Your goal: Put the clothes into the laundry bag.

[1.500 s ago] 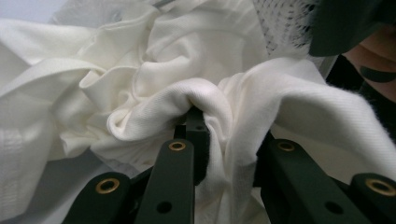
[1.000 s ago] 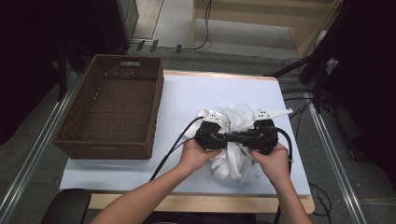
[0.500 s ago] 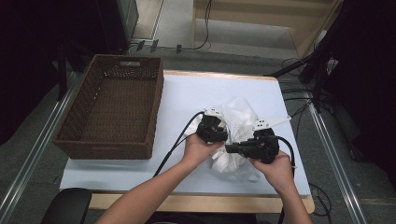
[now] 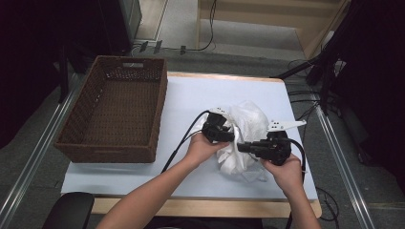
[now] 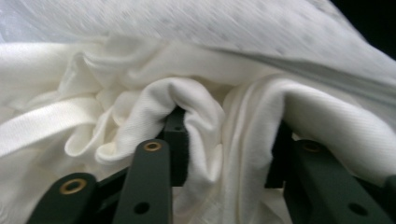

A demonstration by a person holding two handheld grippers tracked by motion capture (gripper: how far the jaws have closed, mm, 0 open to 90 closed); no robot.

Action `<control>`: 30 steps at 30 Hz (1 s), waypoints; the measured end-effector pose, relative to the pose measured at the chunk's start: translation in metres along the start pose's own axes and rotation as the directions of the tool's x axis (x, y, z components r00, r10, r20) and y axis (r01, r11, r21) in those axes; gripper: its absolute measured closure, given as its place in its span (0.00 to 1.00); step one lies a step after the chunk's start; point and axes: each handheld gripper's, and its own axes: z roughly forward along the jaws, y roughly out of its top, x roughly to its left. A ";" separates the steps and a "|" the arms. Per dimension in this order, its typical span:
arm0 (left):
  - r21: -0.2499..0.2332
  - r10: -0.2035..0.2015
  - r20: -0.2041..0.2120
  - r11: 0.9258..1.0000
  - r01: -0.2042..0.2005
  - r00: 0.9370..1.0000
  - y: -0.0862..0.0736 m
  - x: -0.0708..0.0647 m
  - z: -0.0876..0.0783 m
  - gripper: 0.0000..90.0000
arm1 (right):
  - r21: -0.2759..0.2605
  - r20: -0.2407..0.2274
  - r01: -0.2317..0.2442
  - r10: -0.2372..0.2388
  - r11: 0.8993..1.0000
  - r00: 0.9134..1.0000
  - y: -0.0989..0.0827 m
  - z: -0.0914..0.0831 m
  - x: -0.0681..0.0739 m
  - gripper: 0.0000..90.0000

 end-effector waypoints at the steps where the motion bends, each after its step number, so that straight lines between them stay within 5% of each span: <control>1: 0.009 0.007 0.004 1.000 -0.007 1.000 0.000 0.000 -0.003 0.64 | -0.003 0.001 -0.001 0.001 1.000 1.000 0.000 0.000 0.000 0.99; 12: 0.072 0.056 0.001 0.996 -0.056 0.998 -0.010 0.001 -0.041 0.42 | -0.006 0.024 -0.007 0.007 1.000 1.000 0.001 0.000 -0.001 0.99; 17: 0.099 0.011 0.018 0.995 -0.013 1.000 -0.023 0.004 -0.051 0.30 | -0.003 0.036 -0.026 0.026 1.000 0.999 0.002 0.002 -0.002 0.99; 26: 0.112 0.058 0.043 0.992 -0.062 0.997 -0.031 -0.013 -0.041 0.27 | -0.008 0.044 -0.029 0.029 1.000 0.999 0.003 0.003 -0.001 0.99; 30: 0.147 0.131 -0.018 0.981 -0.127 0.991 -0.032 -0.022 -0.023 0.26 | -0.030 0.055 -0.033 0.035 0.999 0.998 0.005 -0.002 0.000 0.99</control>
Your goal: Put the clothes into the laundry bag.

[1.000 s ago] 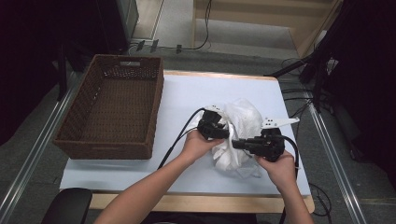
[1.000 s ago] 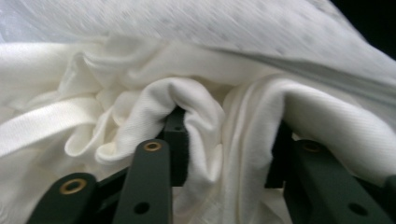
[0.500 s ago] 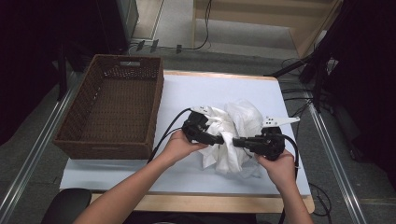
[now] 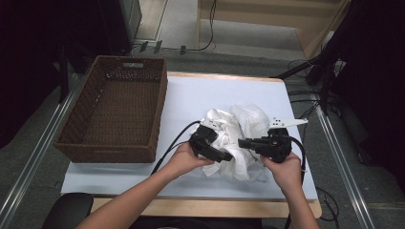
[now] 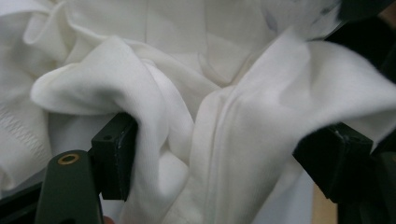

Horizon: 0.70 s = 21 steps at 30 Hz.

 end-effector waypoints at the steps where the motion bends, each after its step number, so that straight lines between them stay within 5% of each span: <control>1: 0.002 -0.002 0.000 1.000 0.002 1.000 0.001 0.000 0.005 0.27 | -0.008 -0.003 -0.001 0.001 1.000 1.000 0.001 -0.001 0.000 0.99; 6: 0.032 -0.015 -0.036 0.999 0.016 0.999 0.004 0.001 0.034 0.45 | -0.026 0.002 -0.001 0.001 1.000 1.000 0.004 -0.003 0.002 0.98; 11: 0.028 -0.014 -0.015 0.999 0.015 1.000 0.002 0.004 0.047 0.87 | -0.027 -0.002 -0.003 0.003 1.000 1.000 0.003 -0.002 0.001 0.98; 13: 0.027 -0.034 0.010 0.999 0.033 0.999 0.002 0.008 0.043 0.91 | -0.029 -0.005 -0.003 0.003 1.000 1.000 0.004 -0.003 0.001 0.98; 18: -0.082 -0.087 0.045 0.993 0.091 0.995 0.005 0.013 0.014 0.92 | -0.045 -0.025 0.002 -0.003 0.999 1.000 0.007 -0.001 0.004 0.98; 21: -0.134 -0.081 0.041 0.987 0.086 0.996 0.013 0.013 -0.010 0.92 | -0.054 -0.045 0.014 -0.017 0.998 0.999 0.013 0.002 0.009 0.98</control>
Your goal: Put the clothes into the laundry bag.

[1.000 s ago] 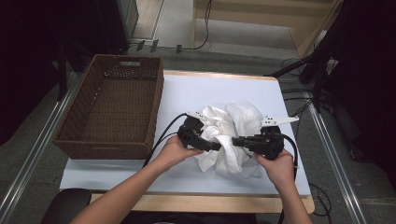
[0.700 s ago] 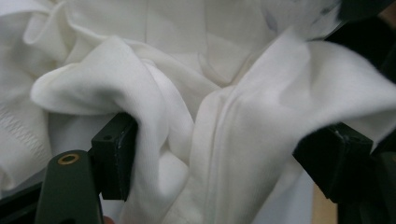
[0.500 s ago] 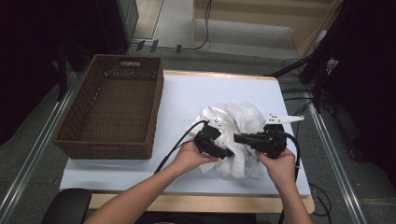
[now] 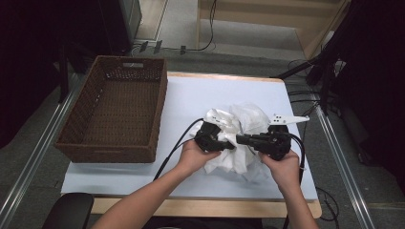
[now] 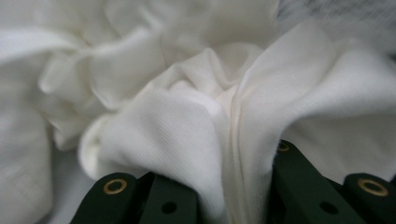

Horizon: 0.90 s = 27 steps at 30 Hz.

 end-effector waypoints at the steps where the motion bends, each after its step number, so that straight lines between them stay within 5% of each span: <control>1: -0.009 0.008 0.009 1.000 -0.008 1.000 0.004 -0.001 -0.006 0.92 | -0.008 -0.010 0.009 -0.009 1.000 1.000 0.002 0.001 0.003 0.98; 6: -0.002 0.059 -0.003 0.998 -0.059 0.998 0.010 -0.010 -0.016 0.92 | -0.040 -0.043 0.029 -0.031 0.999 0.999 0.007 0.000 0.010 0.98; 15: 0.036 0.091 0.015 0.995 -0.092 0.996 0.016 -0.013 0.028 0.91 | -0.019 -0.039 0.001 -0.001 1.000 0.999 -0.001 -0.009 -0.003 0.98; 24: 0.069 0.046 -0.006 0.997 -0.046 0.999 0.023 -0.009 0.055 0.91 | 0.053 -0.063 0.025 -0.021 0.998 0.998 -0.010 -0.010 -0.004 0.98; 27: 0.039 0.001 0.000 0.999 -0.001 1.000 0.025 -0.002 0.055 0.91 | 0.063 -0.071 0.025 -0.020 0.998 0.997 -0.011 -0.008 -0.003 0.98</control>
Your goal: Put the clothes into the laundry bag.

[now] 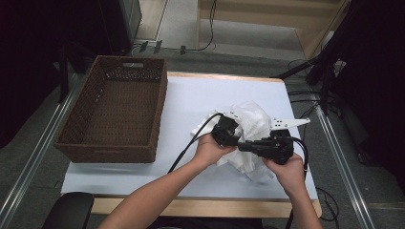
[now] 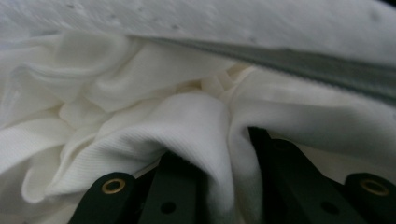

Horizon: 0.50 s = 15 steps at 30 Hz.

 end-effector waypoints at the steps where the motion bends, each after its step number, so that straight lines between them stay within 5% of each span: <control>1: -0.012 -0.025 0.011 1.000 0.025 1.000 0.001 0.003 -0.001 0.91 | 0.010 -0.007 0.000 0.000 1.000 1.000 -0.001 0.000 0.000 0.99; 7: -0.095 -0.121 0.049 0.988 0.125 0.991 0.001 0.009 -0.013 0.91 | 0.029 -0.008 0.006 -0.006 1.000 1.000 -0.003 0.003 0.001 0.99; 13: -0.136 -0.123 0.028 0.983 0.126 0.992 -0.004 0.009 -0.037 0.91 | 0.036 0.024 0.014 -0.015 0.999 1.000 -0.003 0.006 0.004 0.99; 15: -0.159 -0.101 0.027 0.982 0.104 0.994 -0.008 0.003 -0.042 0.91 | 0.024 -0.021 0.028 -0.028 0.999 0.999 -0.002 0.007 0.006 0.99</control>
